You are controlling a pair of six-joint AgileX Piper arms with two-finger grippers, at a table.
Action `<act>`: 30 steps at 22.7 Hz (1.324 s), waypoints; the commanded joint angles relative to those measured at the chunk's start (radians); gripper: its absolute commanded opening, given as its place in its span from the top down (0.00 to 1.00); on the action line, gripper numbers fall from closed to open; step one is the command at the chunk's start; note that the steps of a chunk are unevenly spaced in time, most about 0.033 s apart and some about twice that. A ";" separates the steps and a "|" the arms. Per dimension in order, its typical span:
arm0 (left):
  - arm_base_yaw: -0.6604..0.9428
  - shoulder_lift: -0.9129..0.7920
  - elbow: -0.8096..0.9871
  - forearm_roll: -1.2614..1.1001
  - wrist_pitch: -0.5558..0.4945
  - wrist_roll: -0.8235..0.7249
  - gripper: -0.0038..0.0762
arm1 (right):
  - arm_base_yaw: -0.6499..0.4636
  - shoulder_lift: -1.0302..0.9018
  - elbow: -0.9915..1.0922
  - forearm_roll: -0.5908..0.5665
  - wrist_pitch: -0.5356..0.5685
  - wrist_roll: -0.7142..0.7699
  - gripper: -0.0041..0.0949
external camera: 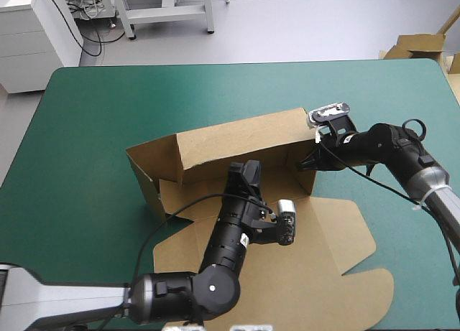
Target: Fold the box
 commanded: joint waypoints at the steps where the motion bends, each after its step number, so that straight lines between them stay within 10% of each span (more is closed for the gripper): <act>1: -0.006 -0.146 -0.045 0.059 0.031 -0.008 0.93 | 0.002 -0.096 -0.024 -0.018 0.082 0.100 0.96; 10: 0.382 -0.427 -0.159 -0.232 -0.229 -0.022 0.93 | 0.002 -0.198 -0.024 -0.095 0.368 0.290 0.96; 20: 1.111 -0.445 -0.148 -0.983 -0.370 0.259 0.93 | 0.002 0.038 -0.067 -0.106 0.125 0.290 0.94; 25: 1.306 -0.445 -0.148 -1.151 -0.373 0.353 0.93 | 0.002 0.128 -0.176 -0.139 0.097 0.303 0.61; 30: 1.368 -0.430 -0.148 -1.232 -0.358 0.411 0.93 | 0.002 0.126 -0.261 -0.201 0.098 0.303 0.55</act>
